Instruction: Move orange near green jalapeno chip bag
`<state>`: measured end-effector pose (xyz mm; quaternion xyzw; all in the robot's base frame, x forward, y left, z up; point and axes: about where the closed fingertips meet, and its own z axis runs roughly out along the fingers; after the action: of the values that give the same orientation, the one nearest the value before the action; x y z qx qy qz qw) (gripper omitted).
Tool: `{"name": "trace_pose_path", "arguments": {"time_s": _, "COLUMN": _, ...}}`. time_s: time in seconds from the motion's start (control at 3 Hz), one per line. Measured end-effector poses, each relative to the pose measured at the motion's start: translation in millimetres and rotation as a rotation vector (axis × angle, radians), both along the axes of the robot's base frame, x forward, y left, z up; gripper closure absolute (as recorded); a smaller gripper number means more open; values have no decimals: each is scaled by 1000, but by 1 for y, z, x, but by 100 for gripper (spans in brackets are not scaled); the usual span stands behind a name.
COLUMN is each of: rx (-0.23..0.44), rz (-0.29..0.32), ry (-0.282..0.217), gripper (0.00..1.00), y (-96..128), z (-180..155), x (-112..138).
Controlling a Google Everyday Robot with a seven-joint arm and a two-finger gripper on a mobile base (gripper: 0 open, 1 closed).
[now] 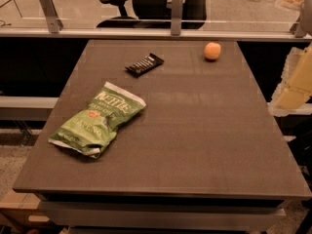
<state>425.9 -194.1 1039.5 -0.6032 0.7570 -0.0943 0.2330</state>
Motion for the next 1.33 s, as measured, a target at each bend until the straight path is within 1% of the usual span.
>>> {"name": "trace_pose_path", "arguments": {"time_s": 0.33, "rx": 0, "rz": 0, "ry": 0, "gripper": 0, "y": 0, "z": 0, "x": 0}}
{"name": "trace_pose_path", "arguments": {"time_s": 0.67, "rx": 13, "rz": 3, "ry": -22, "gripper": 0, "y": 2, "z": 8, "x": 1}}
{"name": "trace_pose_path", "arguments": {"time_s": 1.0, "rx": 93, "rz": -1, "ry": -65, "gripper": 0, "y": 0, "z": 19, "x": 19}}
{"name": "trace_pose_path", "arguments": {"time_s": 1.33, "rx": 223, "rz": -17, "ry": -101, "gripper": 0, "y": -7, "z": 24, "x": 42}}
